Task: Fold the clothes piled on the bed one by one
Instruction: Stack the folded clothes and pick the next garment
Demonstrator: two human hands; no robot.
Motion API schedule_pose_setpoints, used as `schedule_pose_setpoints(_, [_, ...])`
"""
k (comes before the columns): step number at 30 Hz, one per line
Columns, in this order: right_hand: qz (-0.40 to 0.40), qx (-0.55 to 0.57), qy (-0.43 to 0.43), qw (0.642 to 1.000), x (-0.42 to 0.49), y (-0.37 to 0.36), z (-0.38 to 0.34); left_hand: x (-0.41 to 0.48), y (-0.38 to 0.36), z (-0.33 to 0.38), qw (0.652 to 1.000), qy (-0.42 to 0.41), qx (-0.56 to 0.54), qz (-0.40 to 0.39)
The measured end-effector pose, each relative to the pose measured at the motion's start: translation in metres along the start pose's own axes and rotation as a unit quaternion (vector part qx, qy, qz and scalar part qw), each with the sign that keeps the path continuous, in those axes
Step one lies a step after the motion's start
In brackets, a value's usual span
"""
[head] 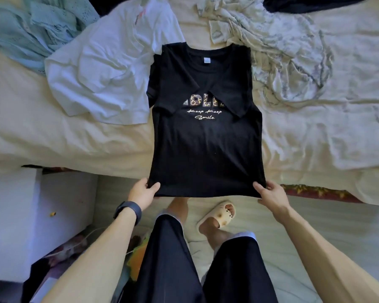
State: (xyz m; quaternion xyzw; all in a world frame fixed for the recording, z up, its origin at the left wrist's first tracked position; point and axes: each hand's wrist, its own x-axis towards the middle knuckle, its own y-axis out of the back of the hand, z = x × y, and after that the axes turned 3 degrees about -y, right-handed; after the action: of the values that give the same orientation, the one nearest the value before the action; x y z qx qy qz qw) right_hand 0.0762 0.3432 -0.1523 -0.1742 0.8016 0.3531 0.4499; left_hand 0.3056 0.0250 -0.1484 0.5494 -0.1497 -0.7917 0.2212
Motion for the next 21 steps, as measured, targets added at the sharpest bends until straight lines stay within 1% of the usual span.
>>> schedule_pose_setpoints(3, [0.028,0.050,0.017,0.998,-0.024,0.010,0.009,-0.025,0.003,-0.001,0.998,0.001,-0.041,0.039])
schedule_pose_setpoints(5, [0.037,0.072,0.027,0.996,-0.043,0.015,0.011,-0.043,0.005,0.002,0.996,0.006,-0.078,0.050])
schedule_pose_setpoints(8, [0.053,0.116,0.035,0.991,-0.073,0.022,0.014,-0.072,0.012,0.010,0.992,0.003,-0.103,0.068])
schedule_pose_setpoints(11, [0.061,0.151,0.019,0.986,-0.100,0.028,0.018,-0.103,0.022,0.015,0.989,0.011,-0.120,0.083])
schedule_pose_setpoints(15, [0.071,0.179,-0.020,0.981,-0.133,0.037,0.030,-0.145,0.032,0.009,0.984,0.043,-0.151,0.088])
schedule_pose_setpoints(18, [0.058,0.199,-0.025,0.978,-0.153,0.041,0.035,-0.170,0.034,0.007,0.976,0.039,-0.195,0.093])
schedule_pose_setpoints(21, [0.020,0.248,-0.018,0.968,-0.163,0.052,0.021,-0.180,0.041,0.019,0.964,0.013,-0.249,0.091])
